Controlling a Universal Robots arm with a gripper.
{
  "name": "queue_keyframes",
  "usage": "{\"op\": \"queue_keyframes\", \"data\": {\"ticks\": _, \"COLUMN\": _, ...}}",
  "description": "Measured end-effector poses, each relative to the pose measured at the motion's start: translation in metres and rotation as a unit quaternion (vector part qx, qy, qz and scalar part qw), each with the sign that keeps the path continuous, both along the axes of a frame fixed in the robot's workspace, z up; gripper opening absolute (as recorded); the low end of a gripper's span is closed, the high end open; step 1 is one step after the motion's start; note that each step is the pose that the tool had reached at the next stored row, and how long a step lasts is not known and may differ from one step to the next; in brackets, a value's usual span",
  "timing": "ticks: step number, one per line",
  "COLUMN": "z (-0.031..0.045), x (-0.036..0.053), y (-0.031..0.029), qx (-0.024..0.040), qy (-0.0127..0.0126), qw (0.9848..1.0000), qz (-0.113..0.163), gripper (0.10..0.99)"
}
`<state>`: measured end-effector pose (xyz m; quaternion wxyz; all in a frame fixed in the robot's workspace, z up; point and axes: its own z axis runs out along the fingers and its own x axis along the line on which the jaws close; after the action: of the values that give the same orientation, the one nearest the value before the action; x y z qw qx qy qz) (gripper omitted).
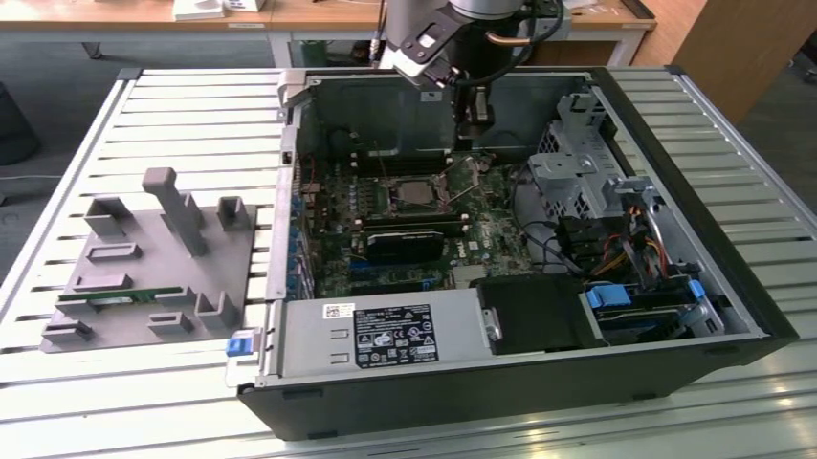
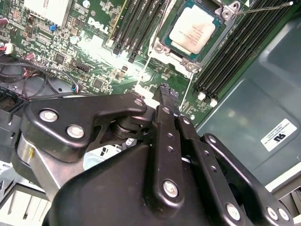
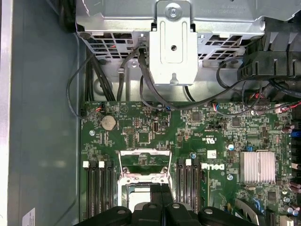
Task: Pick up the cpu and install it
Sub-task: 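Close the cpu cover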
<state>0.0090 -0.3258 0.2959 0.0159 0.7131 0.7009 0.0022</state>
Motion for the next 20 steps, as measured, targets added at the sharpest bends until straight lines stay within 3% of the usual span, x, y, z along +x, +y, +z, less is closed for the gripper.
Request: {"op": "queue_keyframes", "data": {"ticks": 20, "z": -0.0057, "x": 0.0082, "y": 0.0, "qx": -0.0002, "qy": 0.0012, "qw": 1.0, "qz": 0.0, "gripper": 0.106}}
